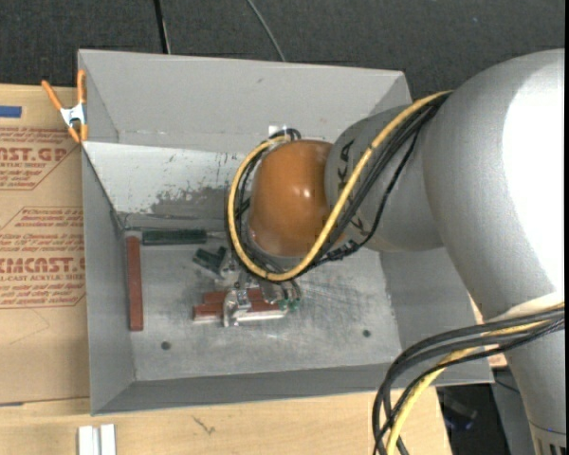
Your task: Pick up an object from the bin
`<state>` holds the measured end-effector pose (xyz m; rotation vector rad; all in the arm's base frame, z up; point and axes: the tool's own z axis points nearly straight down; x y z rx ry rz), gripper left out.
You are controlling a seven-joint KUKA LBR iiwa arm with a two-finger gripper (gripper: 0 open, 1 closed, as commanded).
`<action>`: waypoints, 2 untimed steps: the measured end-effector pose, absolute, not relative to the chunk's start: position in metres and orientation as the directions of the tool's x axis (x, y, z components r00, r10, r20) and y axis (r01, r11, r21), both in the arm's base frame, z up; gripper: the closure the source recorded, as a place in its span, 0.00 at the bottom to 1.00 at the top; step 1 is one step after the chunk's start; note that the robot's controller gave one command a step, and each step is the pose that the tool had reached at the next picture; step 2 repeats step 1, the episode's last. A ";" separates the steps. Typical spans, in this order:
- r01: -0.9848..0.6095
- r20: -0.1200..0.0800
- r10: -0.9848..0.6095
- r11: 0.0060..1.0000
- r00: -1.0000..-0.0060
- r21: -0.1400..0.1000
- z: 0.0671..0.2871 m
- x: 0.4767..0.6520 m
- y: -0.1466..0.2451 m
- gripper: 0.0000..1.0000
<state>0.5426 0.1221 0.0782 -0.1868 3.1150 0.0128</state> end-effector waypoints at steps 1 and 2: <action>-0.031 -0.001 -0.031 1.000 -1.000 0.001 0.209 0.531 0.120 1.00; -0.031 -0.001 -0.031 1.000 -1.000 0.001 0.209 0.531 0.120 1.00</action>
Offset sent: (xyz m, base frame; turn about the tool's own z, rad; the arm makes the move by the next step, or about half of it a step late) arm 0.0000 0.0000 0.0000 0.0000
